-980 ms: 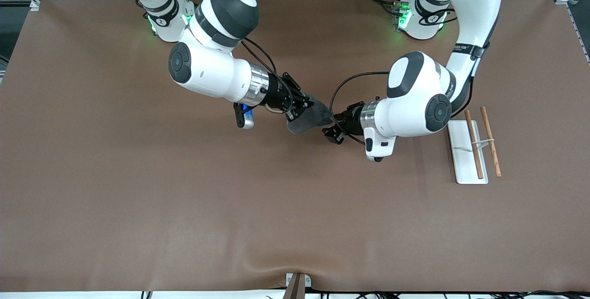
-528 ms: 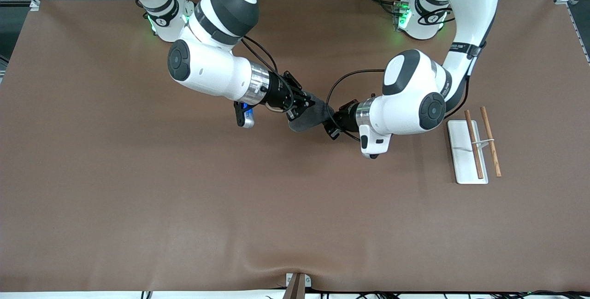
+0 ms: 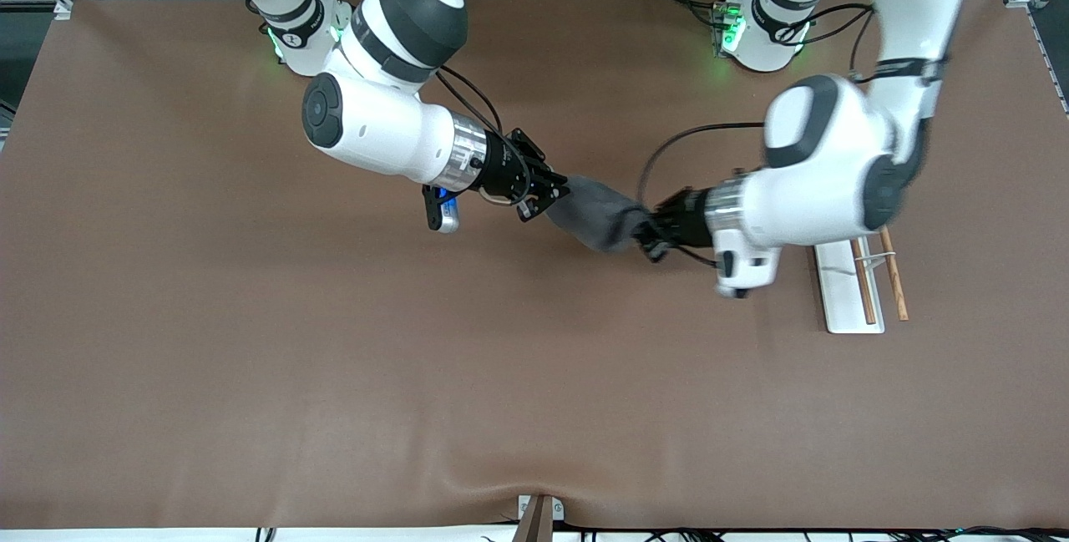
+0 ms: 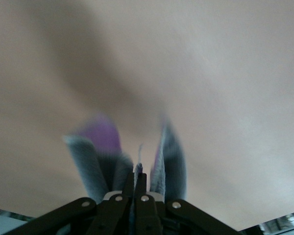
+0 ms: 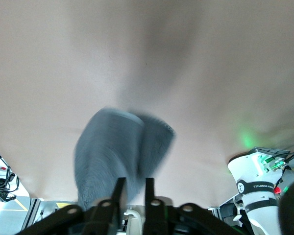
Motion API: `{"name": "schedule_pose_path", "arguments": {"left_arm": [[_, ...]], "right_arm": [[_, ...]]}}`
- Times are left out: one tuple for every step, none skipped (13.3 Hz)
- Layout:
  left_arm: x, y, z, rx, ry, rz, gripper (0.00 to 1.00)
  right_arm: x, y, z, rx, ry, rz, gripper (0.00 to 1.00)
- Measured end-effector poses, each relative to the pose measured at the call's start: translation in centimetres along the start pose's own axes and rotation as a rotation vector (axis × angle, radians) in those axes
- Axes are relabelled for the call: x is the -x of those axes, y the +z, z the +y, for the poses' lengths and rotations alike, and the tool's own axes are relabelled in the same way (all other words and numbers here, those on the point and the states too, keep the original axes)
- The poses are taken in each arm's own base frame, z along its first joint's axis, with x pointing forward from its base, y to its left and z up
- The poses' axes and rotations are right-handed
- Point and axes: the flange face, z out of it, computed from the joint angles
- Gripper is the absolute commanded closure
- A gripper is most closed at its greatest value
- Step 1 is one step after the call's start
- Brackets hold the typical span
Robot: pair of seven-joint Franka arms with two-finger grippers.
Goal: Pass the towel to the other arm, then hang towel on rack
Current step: 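Grasp the towel with the left gripper and open the right gripper, then carry the towel to the dowel rack while the right gripper withdraws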
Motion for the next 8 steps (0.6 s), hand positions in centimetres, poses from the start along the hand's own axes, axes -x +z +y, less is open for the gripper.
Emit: {"name": "schedule_pose_path", "arguments": {"left_arm": [[-1.9,-1.9,-1.5,-0.035,0.044,0.010,1.00],[-3.8,-3.3,-3.1,-0.072,0.090,0.017,1.00],[-5.9,-4.4,-4.7,-0.106,0.135,0.020,1.00],[-7.9,-5.3,-6.3,-0.145,0.185,0.024,1.00],[-9.9,-6.2,-8.1,-0.184,0.235,0.032,1.00],[-12.0,-7.1,-9.8,-0.213,0.279,0.039,1.00],[-13.9,-7.8,-11.3,-0.236,0.316,0.043,1.00],[-15.6,-8.3,-12.6,-0.257,0.348,0.047,1.00]], "right_arm": [[-0.4,-0.2,-0.1,0.008,0.005,0.004,0.00],[-1.0,-0.4,-0.2,0.024,0.011,0.013,0.00],[-1.9,-1.0,-0.5,0.033,0.018,0.028,0.00],[-3.1,-1.7,-1.0,0.038,0.020,0.054,0.00],[-4.5,-2.4,-1.2,0.060,0.004,0.095,0.00],[-5.4,-2.7,-1.1,0.094,-0.028,0.135,0.00],[-6.0,-2.9,-0.9,0.126,-0.053,0.164,0.00],[-6.6,-3.3,-0.8,0.158,-0.068,0.179,0.00]]}}
